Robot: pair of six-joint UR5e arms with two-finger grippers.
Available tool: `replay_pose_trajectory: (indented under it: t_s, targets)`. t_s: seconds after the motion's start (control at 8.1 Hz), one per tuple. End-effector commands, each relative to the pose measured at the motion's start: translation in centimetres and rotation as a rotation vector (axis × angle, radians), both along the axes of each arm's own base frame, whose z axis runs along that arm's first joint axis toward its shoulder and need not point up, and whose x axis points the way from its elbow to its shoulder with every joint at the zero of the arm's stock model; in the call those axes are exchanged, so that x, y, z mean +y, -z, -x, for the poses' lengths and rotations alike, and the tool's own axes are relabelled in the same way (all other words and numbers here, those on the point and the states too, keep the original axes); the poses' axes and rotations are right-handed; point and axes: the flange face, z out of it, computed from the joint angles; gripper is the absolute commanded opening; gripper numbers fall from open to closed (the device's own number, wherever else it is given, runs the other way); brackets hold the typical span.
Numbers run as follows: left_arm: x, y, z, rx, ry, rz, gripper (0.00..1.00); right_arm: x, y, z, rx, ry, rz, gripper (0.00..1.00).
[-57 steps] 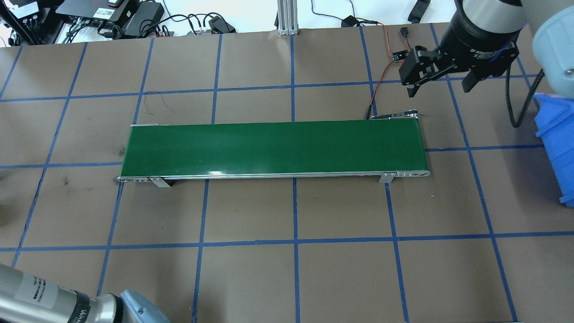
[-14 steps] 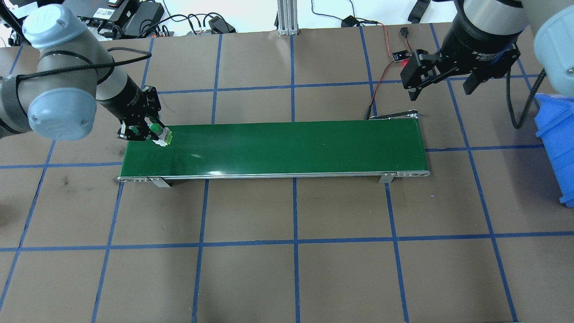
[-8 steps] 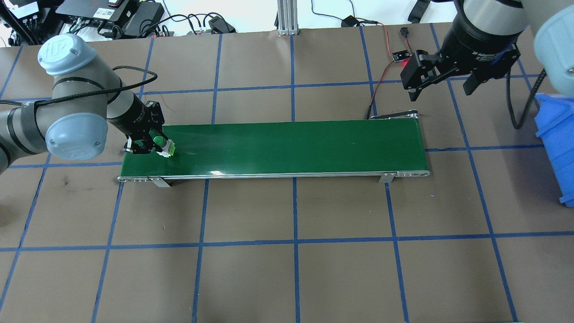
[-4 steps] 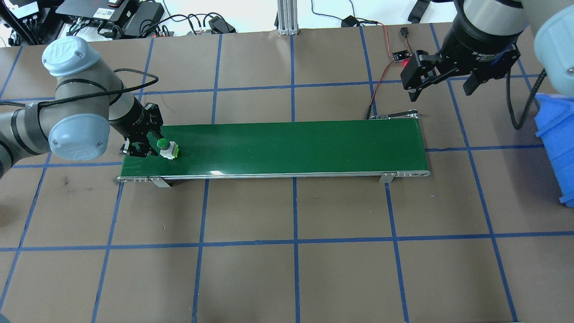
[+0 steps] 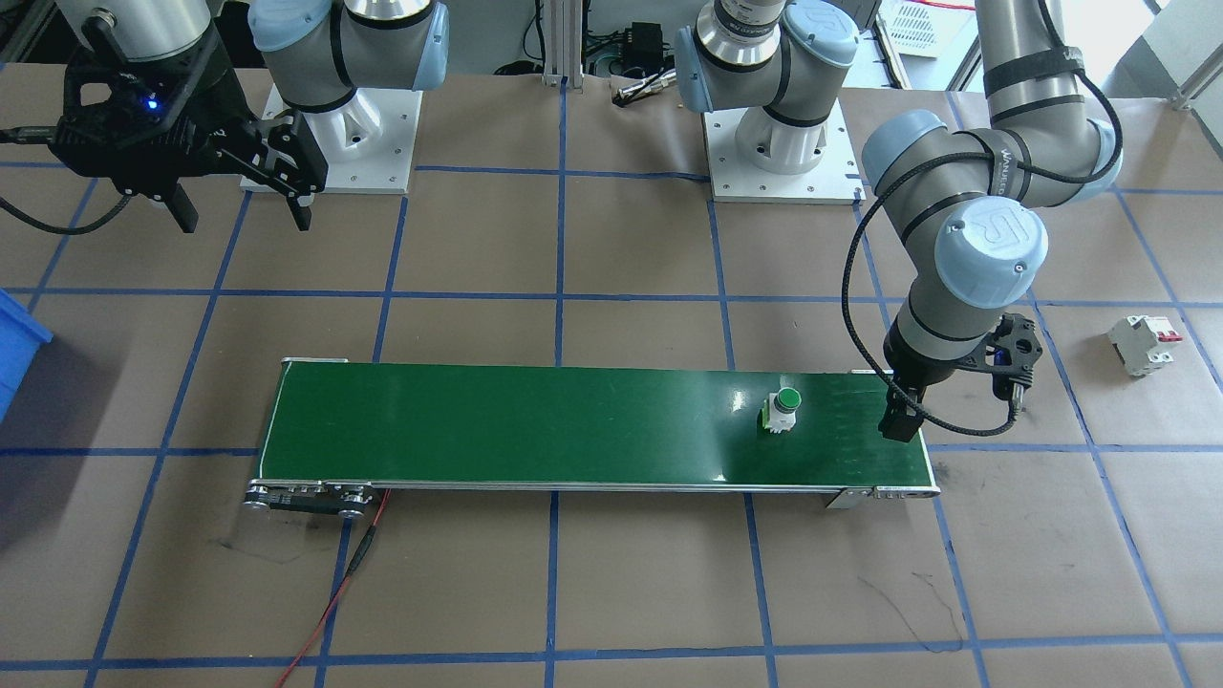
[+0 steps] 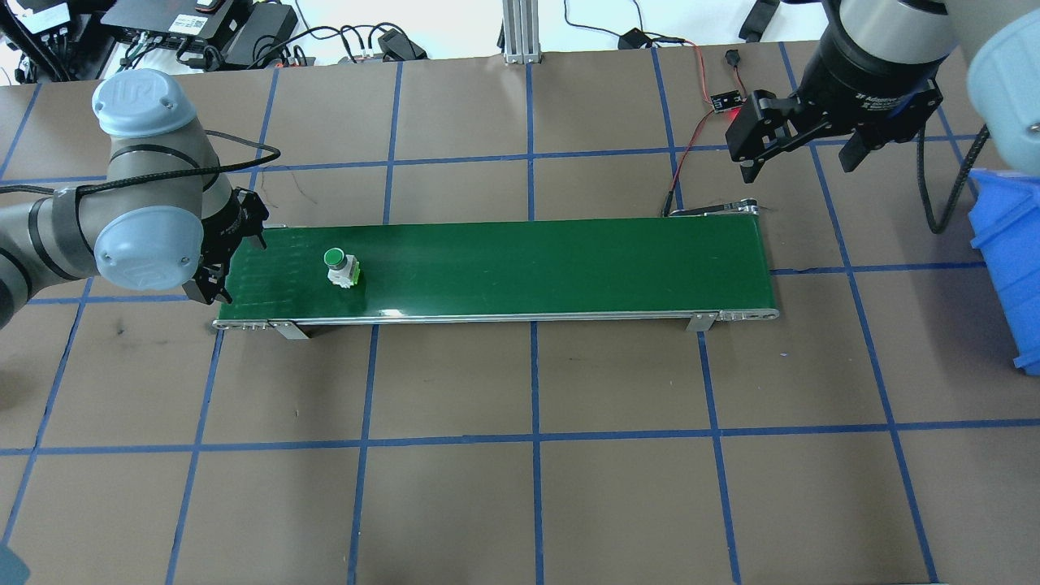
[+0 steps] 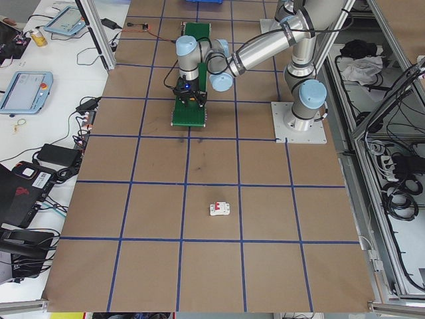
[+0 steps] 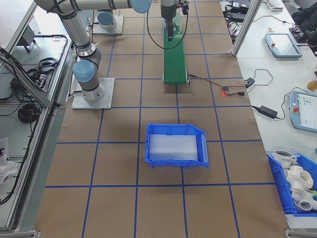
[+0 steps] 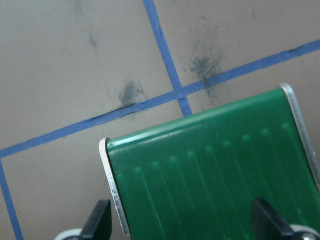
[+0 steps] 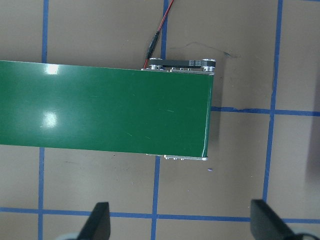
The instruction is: Move button from left to right
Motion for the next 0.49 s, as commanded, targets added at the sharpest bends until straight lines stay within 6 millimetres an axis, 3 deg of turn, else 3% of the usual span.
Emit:
replay_pose_trajectory:
  t_s: [0.0, 0.12, 0.25, 0.37]
  targets:
    - [-0.2, -0.5, 0.0, -0.007, 0.032, 0.004, 1.0, -2.0, 2.4, -0.1, -0.012, 0.0, -0.037, 1.0]
    - [-0.1, -1.0, 0.0, -0.003, 0.123, -0.003, 1.0, -3.0, 3.7, -0.2, -0.017, 0.001, -0.056, 1.0]
    - [-0.4, -2.1, 0.6, 0.042, 0.2, 0.02, 1.0, -5.2, 6.0, 0.0, -0.015, 0.005, -0.056, 1.0]
    - [-1.4, -4.3, 1.7, 0.154, 0.268, 0.088, 1.0, -6.9, 8.4, 0.0, -0.016, 0.005, -0.067, 1.0]
